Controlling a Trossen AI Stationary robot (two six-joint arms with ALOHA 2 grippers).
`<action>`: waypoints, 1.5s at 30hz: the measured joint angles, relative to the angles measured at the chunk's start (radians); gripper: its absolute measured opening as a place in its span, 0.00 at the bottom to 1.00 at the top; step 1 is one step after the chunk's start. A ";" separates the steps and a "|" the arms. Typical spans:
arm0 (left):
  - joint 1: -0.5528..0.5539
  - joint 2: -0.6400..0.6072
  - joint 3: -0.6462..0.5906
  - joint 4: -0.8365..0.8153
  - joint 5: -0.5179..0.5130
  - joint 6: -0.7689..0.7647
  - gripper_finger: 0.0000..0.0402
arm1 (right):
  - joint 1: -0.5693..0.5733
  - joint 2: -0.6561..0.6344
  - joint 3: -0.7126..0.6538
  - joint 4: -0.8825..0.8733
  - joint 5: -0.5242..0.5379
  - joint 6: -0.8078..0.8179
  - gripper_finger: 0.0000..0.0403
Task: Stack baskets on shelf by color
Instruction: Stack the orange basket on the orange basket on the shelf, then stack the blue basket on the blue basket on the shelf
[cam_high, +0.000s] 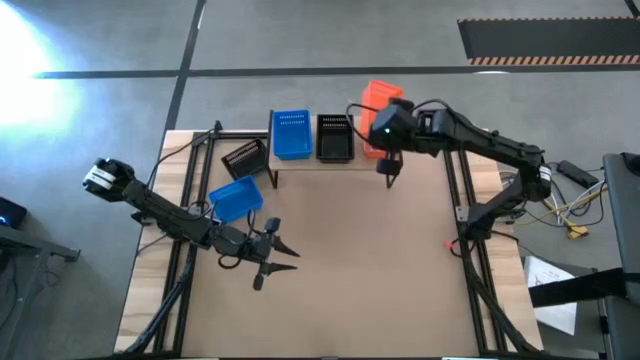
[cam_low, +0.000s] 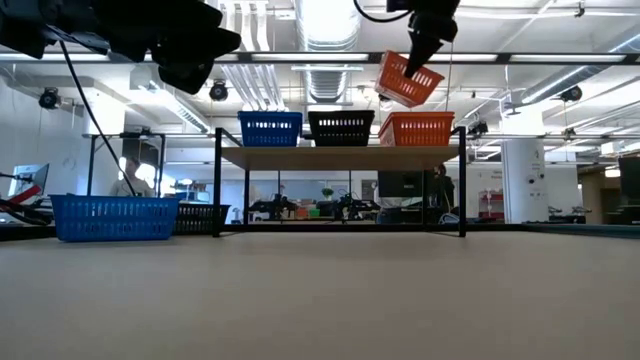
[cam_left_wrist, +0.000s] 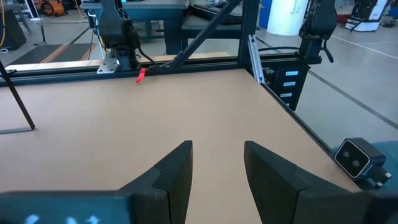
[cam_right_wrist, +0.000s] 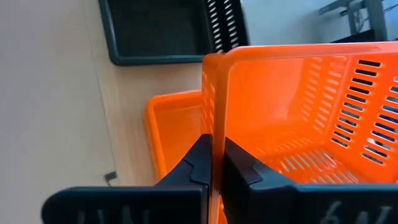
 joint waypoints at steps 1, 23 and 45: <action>0.000 0.000 0.000 0.000 0.000 0.000 0.32 | 0.000 0.000 0.000 -0.008 -0.001 0.003 0.02; -0.002 0.000 0.000 0.001 0.000 -0.002 0.32 | 0.000 0.032 -0.076 -0.102 0.009 -0.021 0.09; -0.009 -0.002 0.000 -0.027 -0.005 0.001 0.32 | 0.065 -0.022 -0.098 -0.096 -0.116 0.322 0.33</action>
